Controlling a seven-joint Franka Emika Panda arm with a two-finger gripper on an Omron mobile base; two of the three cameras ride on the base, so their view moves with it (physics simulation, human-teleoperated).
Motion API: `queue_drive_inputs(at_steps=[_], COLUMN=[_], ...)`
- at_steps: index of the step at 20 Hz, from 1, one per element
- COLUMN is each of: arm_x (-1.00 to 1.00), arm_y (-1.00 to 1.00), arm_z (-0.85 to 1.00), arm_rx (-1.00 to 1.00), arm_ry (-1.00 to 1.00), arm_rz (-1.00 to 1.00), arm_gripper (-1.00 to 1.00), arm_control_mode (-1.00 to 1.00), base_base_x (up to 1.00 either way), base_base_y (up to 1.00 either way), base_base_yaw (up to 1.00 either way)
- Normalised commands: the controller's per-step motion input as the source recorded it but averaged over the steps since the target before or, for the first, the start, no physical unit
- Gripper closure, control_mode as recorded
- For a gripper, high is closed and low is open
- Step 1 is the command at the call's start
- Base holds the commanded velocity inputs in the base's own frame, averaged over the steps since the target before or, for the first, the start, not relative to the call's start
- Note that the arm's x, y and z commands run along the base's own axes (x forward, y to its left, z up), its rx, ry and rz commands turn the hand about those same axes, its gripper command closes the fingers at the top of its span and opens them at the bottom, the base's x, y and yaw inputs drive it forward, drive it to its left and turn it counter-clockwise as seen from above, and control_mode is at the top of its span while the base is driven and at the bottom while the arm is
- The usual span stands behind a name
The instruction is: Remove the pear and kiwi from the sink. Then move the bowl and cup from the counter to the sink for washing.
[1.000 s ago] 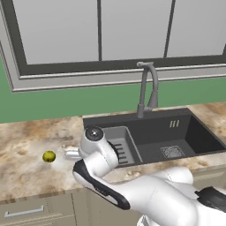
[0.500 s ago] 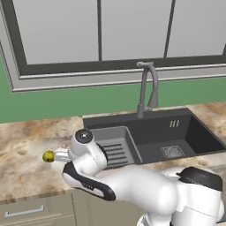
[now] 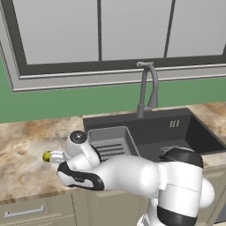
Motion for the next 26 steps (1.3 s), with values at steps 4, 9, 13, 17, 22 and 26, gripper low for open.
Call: queue_drive_inputs(at_steps=[4,9,13,17,22,26], arm_x=[0.18,0.14,0.17,0.14,0.16,0.17], arm_y=[0.21,0.21,0.21,0.17,0.17,0.15], arm_z=[-0.21,-0.23,-0.21,-0.21,-0.18,-0.16], arm_rx=[0.00,0.00,0.00,0.00,0.00,0.00], arm_ry=[0.00,0.00,0.01,0.02,0.01,0.00], arm_rz=[0.00,0.00,0.00,0.00,0.00,0.00], arm_gripper=[1.00,1.00,1.00,1.00,1.00,1.00], arm_control_mode=[-1.00,-1.00,-1.00,-1.00,-1.00,-1.00], base_base_x=[0.00,0.00,0.00,0.00,0.00,0.00], base_base_y=[0.00,0.00,0.00,0.00,0.00,0.00], base_base_yaw=[0.00,0.00,0.00,0.00,0.00,0.00])
